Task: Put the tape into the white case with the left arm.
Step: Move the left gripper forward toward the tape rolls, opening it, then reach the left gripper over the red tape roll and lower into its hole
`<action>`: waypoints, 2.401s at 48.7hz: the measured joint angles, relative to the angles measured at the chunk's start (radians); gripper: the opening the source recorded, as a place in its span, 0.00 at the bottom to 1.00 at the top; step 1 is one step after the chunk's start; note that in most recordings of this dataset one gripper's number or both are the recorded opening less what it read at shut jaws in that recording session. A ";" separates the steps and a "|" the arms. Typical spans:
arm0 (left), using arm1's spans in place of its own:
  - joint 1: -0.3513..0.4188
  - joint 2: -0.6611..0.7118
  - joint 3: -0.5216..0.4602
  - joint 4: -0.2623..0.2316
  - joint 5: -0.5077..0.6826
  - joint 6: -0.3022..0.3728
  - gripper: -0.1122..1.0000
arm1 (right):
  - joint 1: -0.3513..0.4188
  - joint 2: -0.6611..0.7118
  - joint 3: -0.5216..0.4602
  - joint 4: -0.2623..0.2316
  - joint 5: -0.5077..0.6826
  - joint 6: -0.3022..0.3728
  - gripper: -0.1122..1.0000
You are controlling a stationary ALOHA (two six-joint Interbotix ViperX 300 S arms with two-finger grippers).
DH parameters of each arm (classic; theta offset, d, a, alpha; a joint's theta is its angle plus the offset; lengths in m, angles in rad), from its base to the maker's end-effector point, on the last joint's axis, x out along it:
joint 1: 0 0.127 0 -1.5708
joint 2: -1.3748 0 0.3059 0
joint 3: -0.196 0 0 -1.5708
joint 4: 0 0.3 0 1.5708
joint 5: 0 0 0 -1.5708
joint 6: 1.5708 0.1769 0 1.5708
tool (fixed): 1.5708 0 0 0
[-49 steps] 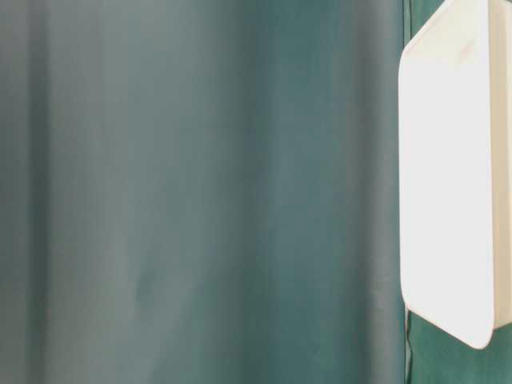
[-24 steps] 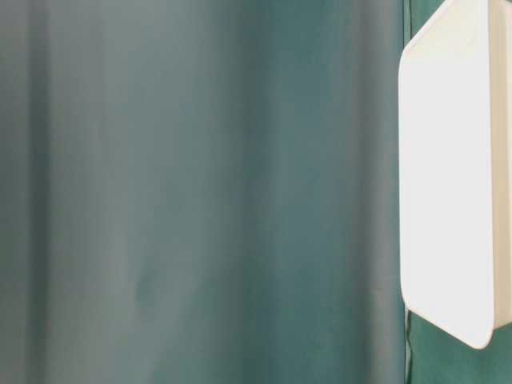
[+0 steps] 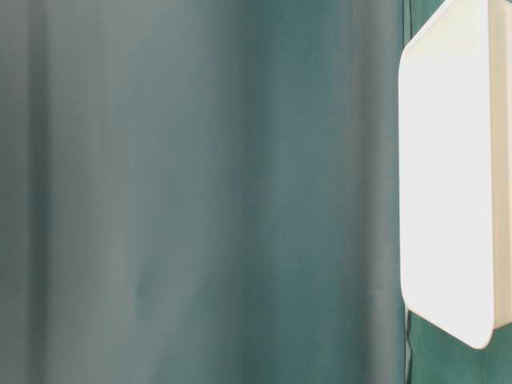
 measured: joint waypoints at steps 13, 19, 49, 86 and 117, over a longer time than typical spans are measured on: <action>0.000 0.002 0.000 0.000 0.000 0.000 1.00 | 0.002 -0.002 0.005 0.000 -0.002 -0.002 0.02; 0.002 0.014 0.000 -0.002 0.000 -0.002 1.00 | 0.000 -0.002 0.008 0.000 0.000 -0.002 0.02; -0.005 0.222 -0.110 -0.002 -0.025 0.000 1.00 | 0.000 -0.002 0.009 -0.012 -0.002 0.000 0.02; -0.083 0.606 -0.391 -0.002 -0.021 0.006 1.00 | 0.002 -0.002 0.018 -0.012 -0.002 0.002 0.02; -0.083 0.779 -0.494 -0.002 -0.018 0.006 1.00 | 0.000 -0.002 0.023 -0.012 -0.002 0.003 0.02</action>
